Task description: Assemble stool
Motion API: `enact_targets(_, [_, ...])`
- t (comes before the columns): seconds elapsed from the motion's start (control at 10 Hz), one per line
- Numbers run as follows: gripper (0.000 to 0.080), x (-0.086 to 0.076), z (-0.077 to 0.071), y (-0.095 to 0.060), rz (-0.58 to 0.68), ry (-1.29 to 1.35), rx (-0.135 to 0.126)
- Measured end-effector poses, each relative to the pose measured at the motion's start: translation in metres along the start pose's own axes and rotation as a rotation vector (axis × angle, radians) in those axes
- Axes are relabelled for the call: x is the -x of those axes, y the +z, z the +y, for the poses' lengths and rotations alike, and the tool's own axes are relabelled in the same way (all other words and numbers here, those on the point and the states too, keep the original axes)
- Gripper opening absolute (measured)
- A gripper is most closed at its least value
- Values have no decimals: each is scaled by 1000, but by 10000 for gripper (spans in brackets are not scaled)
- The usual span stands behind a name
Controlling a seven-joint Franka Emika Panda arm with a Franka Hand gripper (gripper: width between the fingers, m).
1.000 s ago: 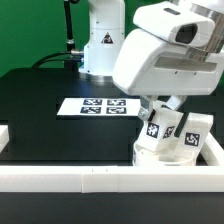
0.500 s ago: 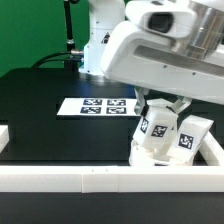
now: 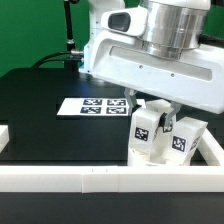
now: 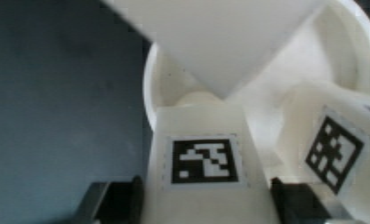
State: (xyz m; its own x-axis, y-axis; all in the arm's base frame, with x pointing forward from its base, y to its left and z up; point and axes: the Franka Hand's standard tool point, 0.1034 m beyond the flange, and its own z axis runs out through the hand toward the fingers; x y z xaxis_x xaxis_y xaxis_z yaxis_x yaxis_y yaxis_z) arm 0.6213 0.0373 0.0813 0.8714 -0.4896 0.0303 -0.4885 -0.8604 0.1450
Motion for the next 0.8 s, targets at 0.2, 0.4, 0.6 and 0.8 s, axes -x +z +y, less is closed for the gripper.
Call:
enact_targets(0.2, [340,0,0,1,-5,174,-8])
enact_targets(0.4, [340,-2,-1,3,-24,450,-47])
enact_targets(0.6, [340,-1,-3,3,-43,666,-65])
enact_targets(0.8, [340,0,-6,3,-54,851,-66])
